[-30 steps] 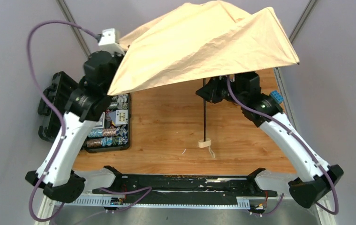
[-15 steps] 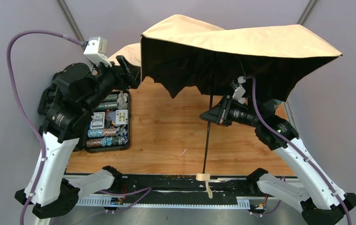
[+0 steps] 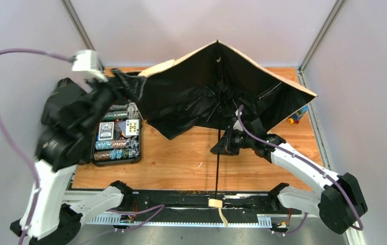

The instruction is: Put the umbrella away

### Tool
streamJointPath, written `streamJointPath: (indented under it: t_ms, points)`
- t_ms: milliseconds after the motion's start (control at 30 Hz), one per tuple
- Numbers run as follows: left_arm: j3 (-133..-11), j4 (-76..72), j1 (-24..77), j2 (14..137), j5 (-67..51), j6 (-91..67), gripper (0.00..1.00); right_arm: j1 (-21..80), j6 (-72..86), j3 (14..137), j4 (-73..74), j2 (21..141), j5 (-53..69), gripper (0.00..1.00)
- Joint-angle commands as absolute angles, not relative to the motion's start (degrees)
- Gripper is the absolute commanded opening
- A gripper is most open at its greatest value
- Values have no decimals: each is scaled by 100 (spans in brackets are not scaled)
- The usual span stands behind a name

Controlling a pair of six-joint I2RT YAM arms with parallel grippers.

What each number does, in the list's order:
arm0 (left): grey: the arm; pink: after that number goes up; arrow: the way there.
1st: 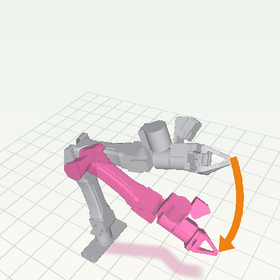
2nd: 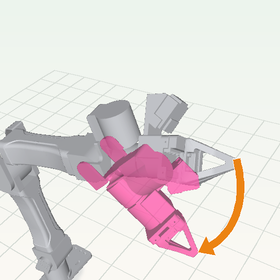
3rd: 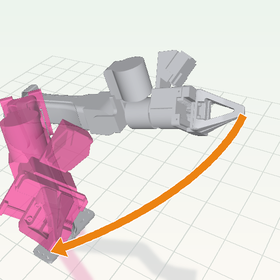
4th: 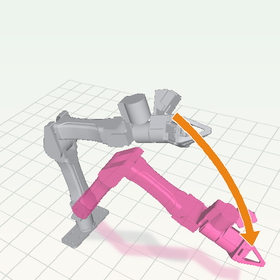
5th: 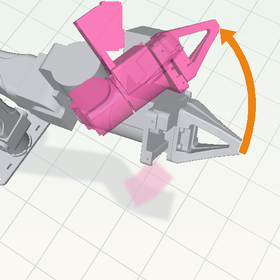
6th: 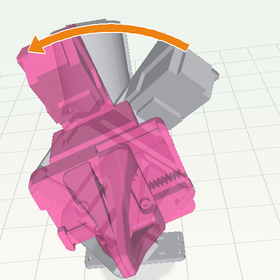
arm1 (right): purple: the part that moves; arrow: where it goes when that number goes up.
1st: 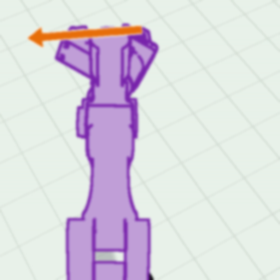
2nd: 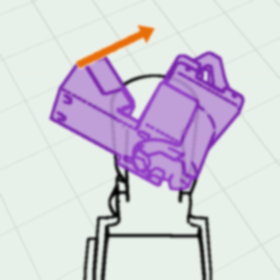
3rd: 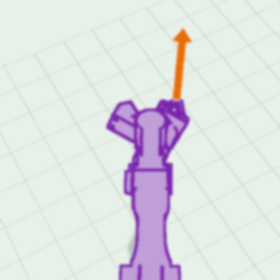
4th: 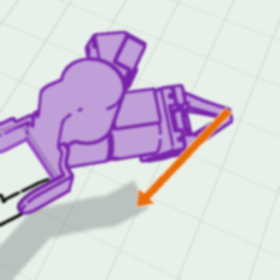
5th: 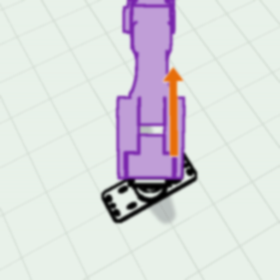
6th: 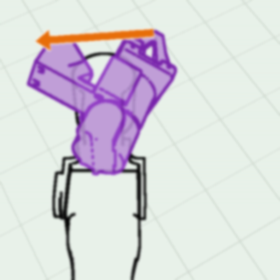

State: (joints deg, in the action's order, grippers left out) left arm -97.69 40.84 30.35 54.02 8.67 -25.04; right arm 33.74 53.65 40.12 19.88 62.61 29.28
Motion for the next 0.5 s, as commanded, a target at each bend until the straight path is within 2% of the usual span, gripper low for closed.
streamJointPath:
  t_ms: [0,367,400,467]
  points:
    - [-8673,3643,3041,6204,1504,-2113,80,3474,5126,3538,1025,6687,3109,0]
    - [-6444,1949,3043,6895,936,-2736,77,3519,4444,3103,729,7669,2819,0]
    - [-6285,1827,3043,6951,845,-2824,77,3531,4391,3154,854,7657,2744,2]
    - [-6068,1735,3047,7060,701,-2940,76,3569,4305,3316,1182,7447,2608,19]
